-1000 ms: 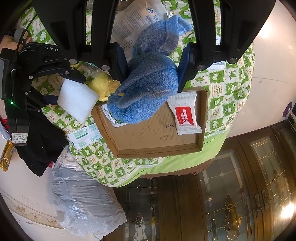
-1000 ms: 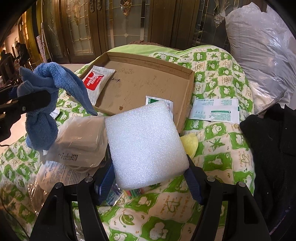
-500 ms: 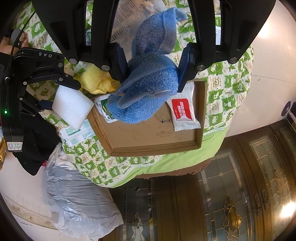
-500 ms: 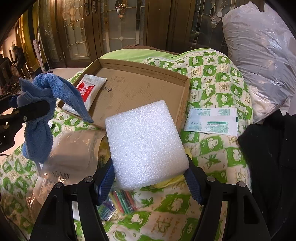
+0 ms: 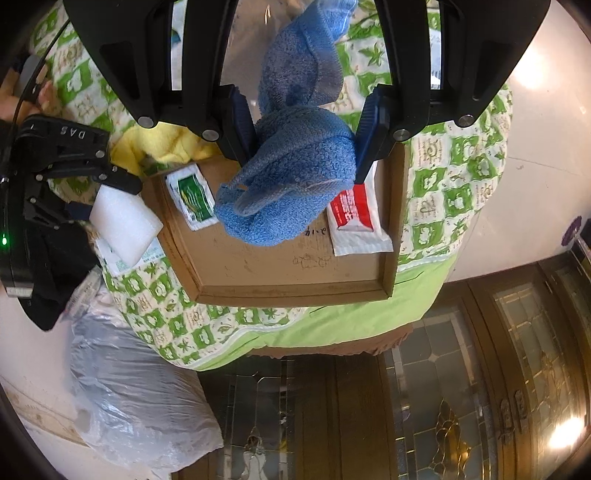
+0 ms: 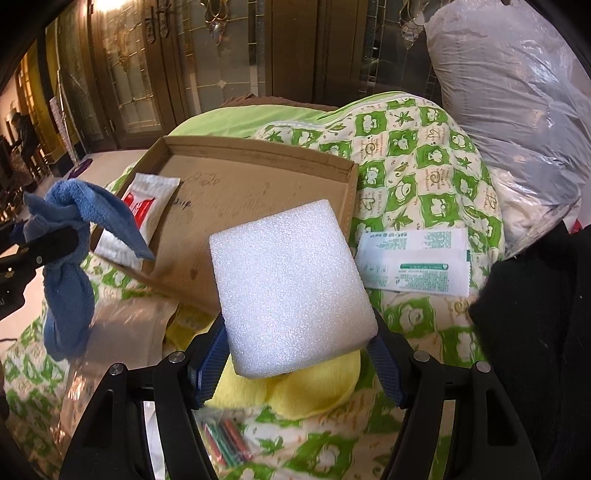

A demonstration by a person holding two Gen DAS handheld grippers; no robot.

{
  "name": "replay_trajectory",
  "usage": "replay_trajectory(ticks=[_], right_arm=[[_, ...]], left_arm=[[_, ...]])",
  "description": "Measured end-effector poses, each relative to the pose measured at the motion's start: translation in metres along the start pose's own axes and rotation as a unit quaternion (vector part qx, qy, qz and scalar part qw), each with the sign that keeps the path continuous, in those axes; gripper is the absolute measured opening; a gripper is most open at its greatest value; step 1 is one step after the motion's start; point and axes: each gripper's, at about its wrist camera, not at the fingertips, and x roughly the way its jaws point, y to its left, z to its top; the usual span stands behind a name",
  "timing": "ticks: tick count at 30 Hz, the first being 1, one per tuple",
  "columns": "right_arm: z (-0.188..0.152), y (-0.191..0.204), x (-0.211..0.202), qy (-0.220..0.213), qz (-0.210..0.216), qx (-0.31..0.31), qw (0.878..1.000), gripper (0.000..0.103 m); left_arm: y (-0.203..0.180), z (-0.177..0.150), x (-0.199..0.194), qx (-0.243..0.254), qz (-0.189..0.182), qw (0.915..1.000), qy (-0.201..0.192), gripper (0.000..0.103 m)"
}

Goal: Organize soft objects
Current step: 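Carry the towel and foam block over the cardboard lid and lower them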

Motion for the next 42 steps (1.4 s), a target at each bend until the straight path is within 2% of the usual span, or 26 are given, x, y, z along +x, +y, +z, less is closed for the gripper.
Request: replay_trajectory(ticks=[5,11,13,22,29,33,37,40,42], right_arm=[[0.014,0.001,0.016,-0.001,0.006,0.006,1.0,0.069],[0.031,-0.001,0.034,-0.007,0.009,0.015,1.0,0.069],[0.035,-0.002,0.042,-0.005,0.01,0.019,1.0,0.069],[0.036,0.0,0.08,0.022,0.02,0.029,0.999,0.069],[0.041,0.011,0.098,0.029,0.021,0.016,0.999,0.069],[0.045,0.015,0.105,0.029,0.019,0.014,0.999,0.069],[0.045,0.017,0.106,0.03,0.019,0.015,0.999,0.069],[0.045,0.015,0.106,0.031,0.02,0.018,0.999,0.069],[0.044,0.015,0.107,0.032,0.021,0.018,0.999,0.069]], left_arm=[[-0.002,0.027,0.01,-0.011,-0.009,0.9998,-0.012,0.046],[0.0,0.065,0.015,-0.04,-0.028,0.9976,-0.05,0.047],[0.002,0.07,0.026,-0.049,-0.032,0.9972,-0.048,0.047],[-0.006,0.036,0.096,-0.04,-0.028,0.9983,0.031,0.047],[-0.007,0.029,0.11,-0.027,-0.015,0.9987,0.04,0.047],[0.0,0.052,0.108,-0.029,-0.006,0.9993,0.023,0.047],[0.005,0.084,0.086,-0.045,-0.016,0.9985,-0.025,0.047],[0.005,0.089,0.075,-0.049,-0.019,0.9974,-0.048,0.047],[0.003,0.081,0.08,-0.042,-0.019,0.9982,-0.039,0.047]])
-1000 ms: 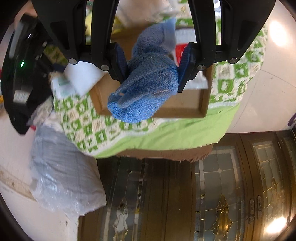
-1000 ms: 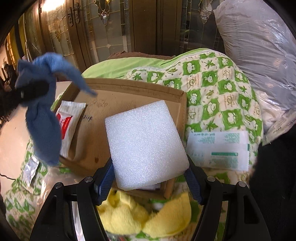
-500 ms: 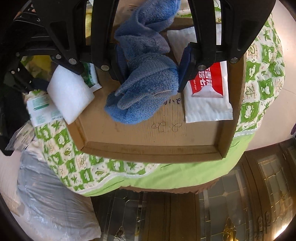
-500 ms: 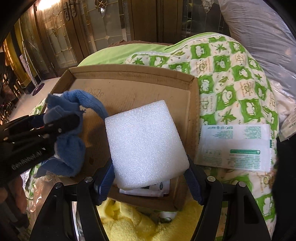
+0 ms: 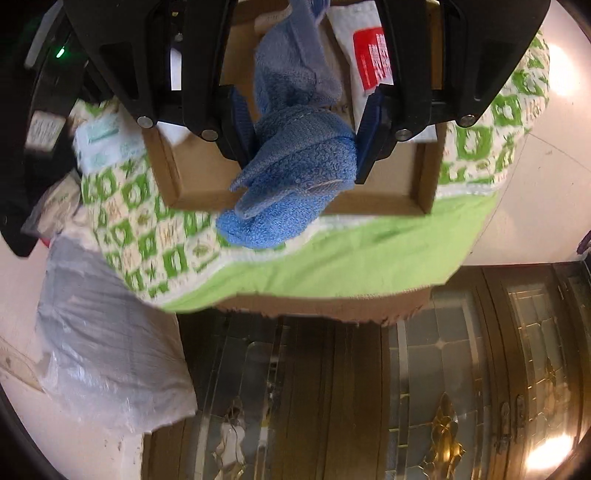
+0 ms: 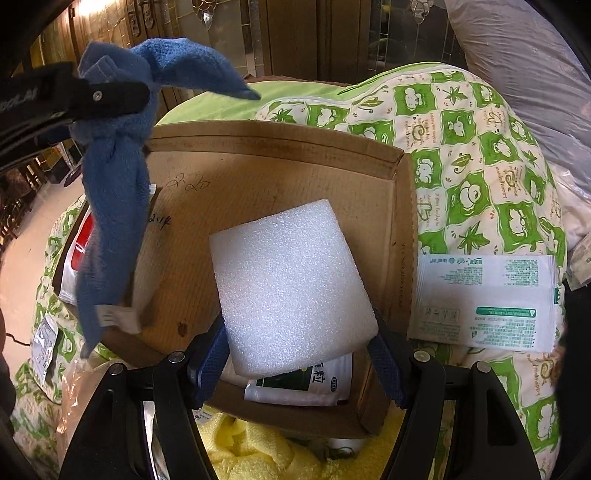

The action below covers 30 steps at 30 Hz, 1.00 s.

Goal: Organize soft objects
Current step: 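Carry the towel and foam block over the cardboard lid and lower them, then lower the towel and foam block into the lid and open both tools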

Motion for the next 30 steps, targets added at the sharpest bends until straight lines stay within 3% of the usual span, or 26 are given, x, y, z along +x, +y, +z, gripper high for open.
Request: replay_trajectory(ticks=[6,8,17,19,22,25,30], right_arm=[[-0.002,0.003,0.001,0.003,0.005,-0.008,1.0,0.069],[-0.004,0.004,0.001,0.005,0.006,-0.011,1.0,0.069],[-0.007,0.013,0.007,0.016,0.014,-0.027,0.999,0.07],[-0.008,0.016,0.01,0.019,0.014,-0.031,0.999,0.072],[-0.009,0.017,0.013,0.025,0.018,-0.033,0.999,0.073],[-0.011,0.017,0.015,0.028,0.015,-0.031,0.999,0.083],[-0.014,0.016,0.011,0.027,0.009,-0.025,0.999,0.089]], left_arm=[[-0.001,-0.053,0.029,0.036,0.026,0.9969,0.065,0.047],[0.001,-0.063,0.031,0.038,0.031,0.9963,0.071,0.048],[-0.004,-0.076,0.023,0.081,0.047,0.9935,0.065,0.053],[-0.005,-0.077,0.021,0.084,0.051,0.993,0.065,0.058],[-0.006,-0.077,0.018,0.086,0.059,0.9926,0.062,0.077],[-0.007,-0.073,0.009,0.085,0.061,0.9931,0.054,0.077],[-0.003,-0.068,-0.009,0.077,0.066,0.994,0.041,0.077]])
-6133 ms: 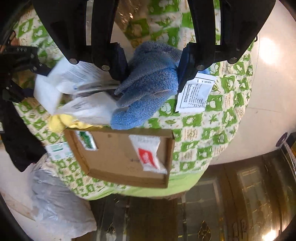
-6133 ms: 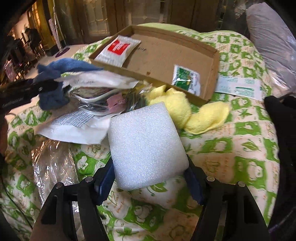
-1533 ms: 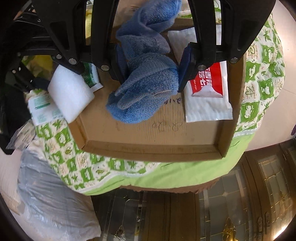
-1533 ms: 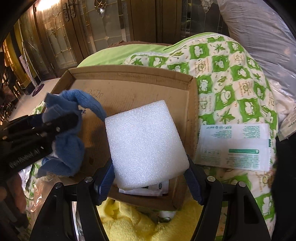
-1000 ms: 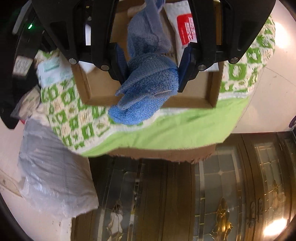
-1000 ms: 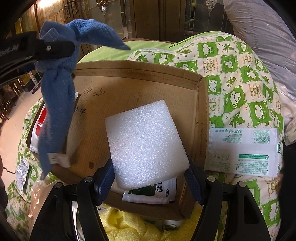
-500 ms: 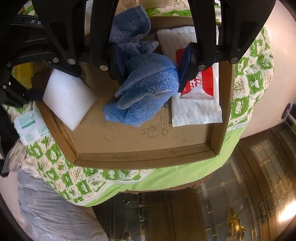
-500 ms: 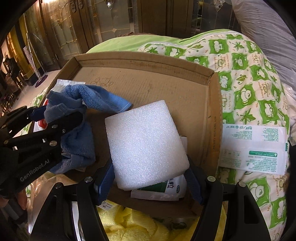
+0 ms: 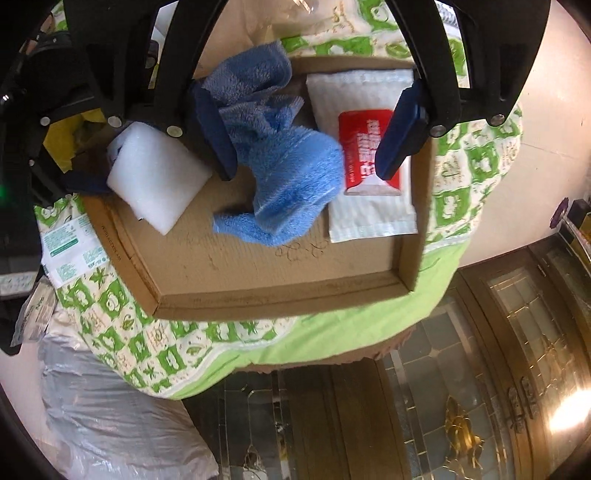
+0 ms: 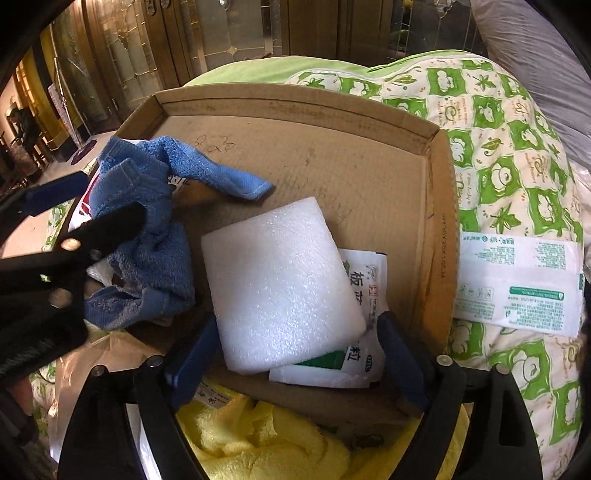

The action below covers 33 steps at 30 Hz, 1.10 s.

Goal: Organize soft objects
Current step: 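Lower the towel and foam block into the lid and open both tools, then move the left tool to the white plastic bag while the right tool reaches the coloured-pencil bag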

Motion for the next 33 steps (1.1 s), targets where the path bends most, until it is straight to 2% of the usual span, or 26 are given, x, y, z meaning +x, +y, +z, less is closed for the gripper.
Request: replay_trajectory(ticks=[8,18,33], right_arm=[[-0.014,-0.009,-0.029,-0.012,-0.011,0.021,1.0,0.094],[-0.05,-0.019,-0.083,-0.012,-0.005,0.033,0.999,0.095],[-0.093,-0.013,-0.12,0.004,0.002,0.016,1.0,0.095]], left_arm=[[0.025,-0.025,-0.041,-0.023,0.008,0.9997,-0.006,0.079],[0.061,-0.085,-0.067,-0.118,-0.005,0.9922,0.04,0.079],[0.03,-0.116,-0.085,-0.092,-0.006,0.9945,0.049,0.079]])
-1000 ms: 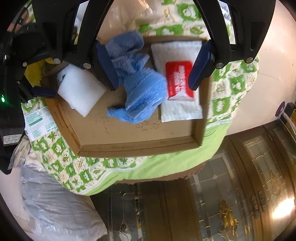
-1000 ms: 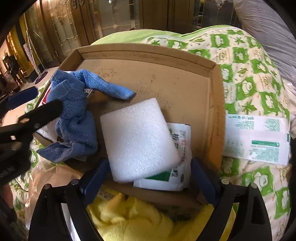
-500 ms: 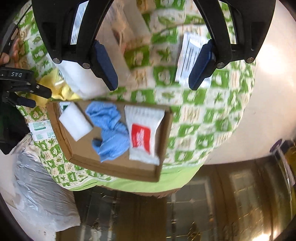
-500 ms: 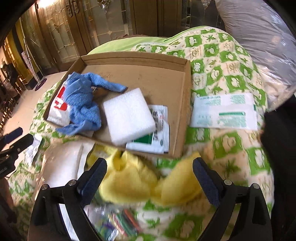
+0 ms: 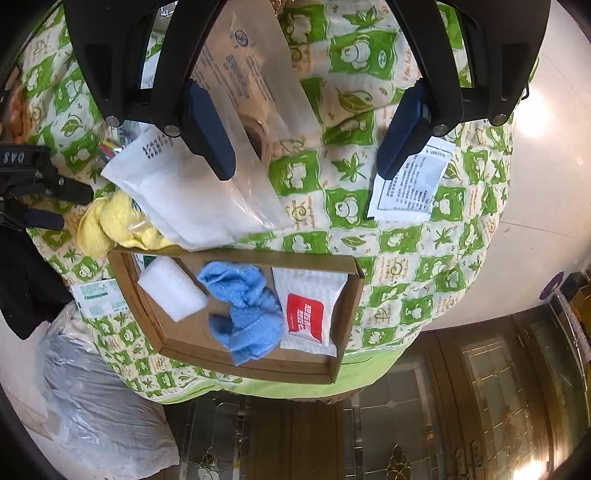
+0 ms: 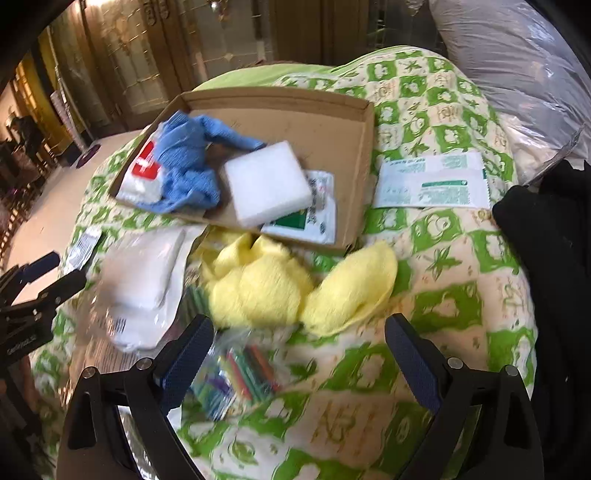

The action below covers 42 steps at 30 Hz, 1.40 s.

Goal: Organize soft objects
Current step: 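Move the left tool to the white plastic bag while the right tool reaches the coloured-pencil bag, then grasp the white plastic bag with the left tool while the right tool grasps the pencil bag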

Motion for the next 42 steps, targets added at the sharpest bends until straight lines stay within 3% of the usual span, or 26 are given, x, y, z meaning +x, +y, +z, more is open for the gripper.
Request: replay_trajectory(ticks=[4,8,13,17,19,22,29,35,38,42], right_arm=[[-0.008,0.012,0.002,0.015,0.012,-0.027,0.999,0.092],[-0.012,0.021,0.011,0.037,0.01,-0.046,0.998,0.079],[-0.014,0.029,0.027,0.06,-0.03,-0.07,0.995,0.072],[-0.02,0.043,0.039,0.075,-0.038,-0.098,0.992,0.064],[-0.022,0.049,0.048,0.088,-0.035,-0.108,0.99,0.04],[-0.019,0.042,0.054,0.096,-0.022,-0.085,0.991,0.022],[-0.014,0.035,0.056,0.093,-0.012,-0.064,0.994,0.019],[-0.015,0.032,0.053,0.091,-0.006,-0.056,0.994,0.019],[-0.015,0.032,0.053,0.092,-0.007,-0.055,0.994,0.019],[-0.015,0.03,0.051,0.091,-0.004,-0.052,0.995,0.019]], left_arm=[[-0.001,0.0,-0.002,-0.001,-0.001,1.0,-0.001,0.079],[-0.002,0.0,-0.004,0.0,-0.001,1.0,-0.002,0.079],[-0.008,0.006,-0.002,-0.002,-0.007,1.0,0.004,0.079],[-0.021,0.016,-0.001,0.006,-0.015,0.9999,0.007,0.079],[-0.03,0.02,0.003,0.012,-0.024,0.9995,0.015,0.079],[-0.042,0.018,0.005,0.032,-0.027,0.9989,0.019,0.079],[-0.065,-0.001,-0.008,0.102,-0.044,0.9938,0.008,0.079],[-0.092,-0.016,-0.02,0.182,-0.065,0.9812,-0.006,0.079],[-0.106,-0.016,-0.009,0.21,-0.05,0.9764,-0.001,0.079],[-0.106,-0.006,0.009,0.204,-0.031,0.9784,0.011,0.079]])
